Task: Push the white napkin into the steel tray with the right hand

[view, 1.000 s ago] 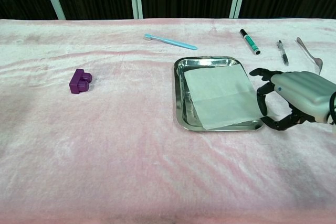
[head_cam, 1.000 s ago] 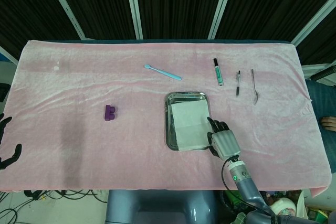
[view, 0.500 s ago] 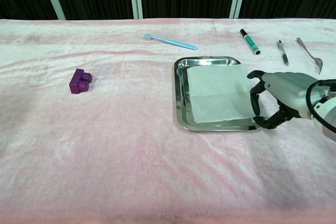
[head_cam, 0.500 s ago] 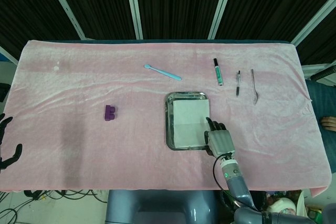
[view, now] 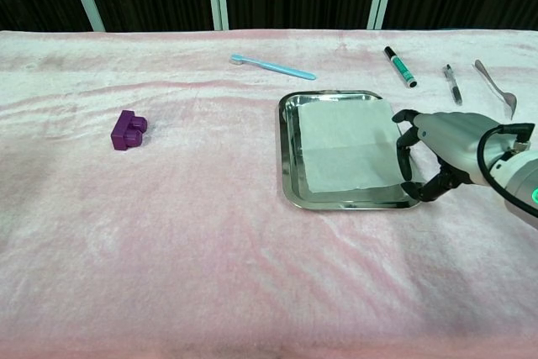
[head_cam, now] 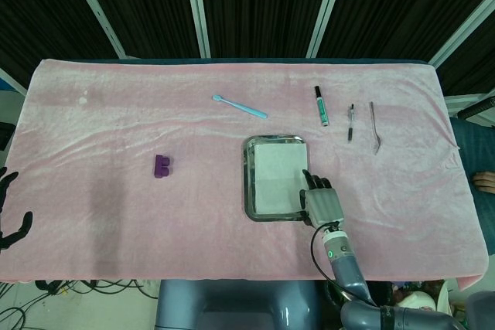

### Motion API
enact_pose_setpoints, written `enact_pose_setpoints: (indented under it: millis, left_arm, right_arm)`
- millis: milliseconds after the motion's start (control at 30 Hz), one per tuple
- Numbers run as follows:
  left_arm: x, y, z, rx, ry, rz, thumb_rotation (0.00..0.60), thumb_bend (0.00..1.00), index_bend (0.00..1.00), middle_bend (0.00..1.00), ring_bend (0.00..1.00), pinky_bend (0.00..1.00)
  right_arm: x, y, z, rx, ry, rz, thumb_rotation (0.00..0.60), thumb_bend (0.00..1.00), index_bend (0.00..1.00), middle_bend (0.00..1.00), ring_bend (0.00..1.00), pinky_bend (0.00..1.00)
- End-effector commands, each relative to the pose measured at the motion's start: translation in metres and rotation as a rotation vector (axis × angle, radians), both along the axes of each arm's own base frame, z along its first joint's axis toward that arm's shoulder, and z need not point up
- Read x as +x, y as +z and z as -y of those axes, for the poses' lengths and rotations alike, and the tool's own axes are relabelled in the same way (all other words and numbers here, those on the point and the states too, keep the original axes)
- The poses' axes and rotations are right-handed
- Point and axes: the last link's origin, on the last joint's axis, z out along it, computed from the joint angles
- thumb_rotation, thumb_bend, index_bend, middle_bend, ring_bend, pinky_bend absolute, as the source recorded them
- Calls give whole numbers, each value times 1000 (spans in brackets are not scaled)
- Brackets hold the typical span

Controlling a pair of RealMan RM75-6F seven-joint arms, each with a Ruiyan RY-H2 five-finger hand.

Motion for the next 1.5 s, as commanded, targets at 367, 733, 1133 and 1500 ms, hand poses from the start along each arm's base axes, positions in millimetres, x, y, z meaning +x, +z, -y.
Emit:
enact_pose_setpoints:
  millis: [367, 733, 1133, 1500]
  left_arm:
    - [0, 0, -1, -3, 0, -1, 600, 396, 118, 39, 0, 0]
    - [0, 0, -1, 0, 0, 1, 600, 395, 118, 39, 0, 0]
    - [0, 0, -1, -1, 0, 2, 600, 396, 118, 39, 0, 0]
    - [0, 0, -1, -1, 0, 2, 600, 395, 117, 39, 0, 0]
  right_arm:
    - [-3, -2, 6, -6, -4, -15, 600, 430, 767, 56, 136, 166]
    - [-4, -5, 7, 4, -4, -14, 600, 430, 766, 56, 136, 166]
    - [-5, -6, 7, 9, -6, -18, 600, 429, 766, 57, 137, 166]
    - [-8, -7, 7, 22, -4, -33, 600, 430, 765, 56, 137, 167]
